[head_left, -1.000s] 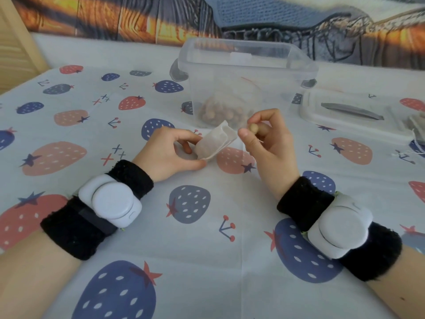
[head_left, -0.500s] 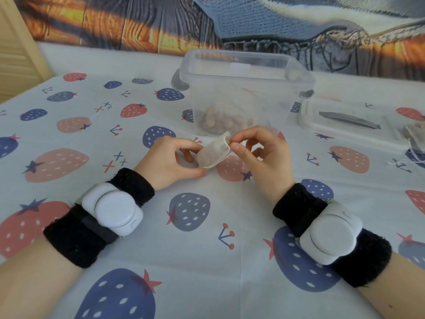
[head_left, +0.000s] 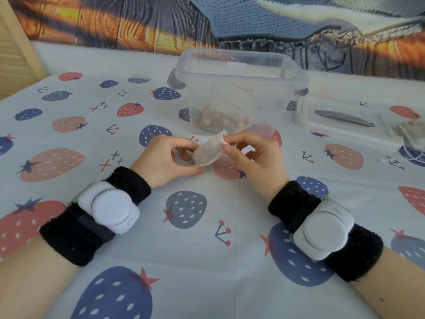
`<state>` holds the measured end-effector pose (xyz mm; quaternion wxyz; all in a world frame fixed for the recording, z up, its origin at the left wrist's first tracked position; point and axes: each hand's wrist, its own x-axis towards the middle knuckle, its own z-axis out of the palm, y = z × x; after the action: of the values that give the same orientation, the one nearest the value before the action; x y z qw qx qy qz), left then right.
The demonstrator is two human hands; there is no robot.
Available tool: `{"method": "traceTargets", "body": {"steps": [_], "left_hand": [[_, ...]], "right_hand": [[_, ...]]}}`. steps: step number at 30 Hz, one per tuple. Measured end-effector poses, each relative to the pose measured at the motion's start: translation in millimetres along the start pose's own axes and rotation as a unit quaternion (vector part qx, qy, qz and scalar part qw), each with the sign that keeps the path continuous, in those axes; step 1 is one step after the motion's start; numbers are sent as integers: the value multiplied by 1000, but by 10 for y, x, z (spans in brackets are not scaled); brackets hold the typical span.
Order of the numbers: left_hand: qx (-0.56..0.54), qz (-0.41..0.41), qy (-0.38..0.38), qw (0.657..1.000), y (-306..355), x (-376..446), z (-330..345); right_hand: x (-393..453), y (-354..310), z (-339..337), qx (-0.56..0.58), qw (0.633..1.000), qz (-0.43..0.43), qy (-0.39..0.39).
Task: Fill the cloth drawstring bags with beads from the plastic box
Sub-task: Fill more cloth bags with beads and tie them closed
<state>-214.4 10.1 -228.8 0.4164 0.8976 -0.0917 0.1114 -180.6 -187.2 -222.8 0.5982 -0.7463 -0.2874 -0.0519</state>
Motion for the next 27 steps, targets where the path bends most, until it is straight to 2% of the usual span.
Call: {"method": "traceTargets", "body": {"steps": [9,16,20,22,24,27], "left_hand": [[0,-3,1,1000,-12,-6,3],[-12,-18,16,1000,-50,-2,0],[-13,-32,17,999,-97,13,-33],[-19,-41,18,999,-122,27,-59],[-34,-53,23,998,-139,37,-78],[-60,-69,27,995,-153,48,-102]], "right_hand": [[-3,-17,-15,14,1000,-8,22],[217,-40,-195,9,987,-29,161],[583,-205,-349,-63,971,-101,207],[802,-272,-368,-127,964,-128,197],[1011,-338,-370,-203,959,-118,156],[1264,-509,-393,-377,926,0,10]]}}
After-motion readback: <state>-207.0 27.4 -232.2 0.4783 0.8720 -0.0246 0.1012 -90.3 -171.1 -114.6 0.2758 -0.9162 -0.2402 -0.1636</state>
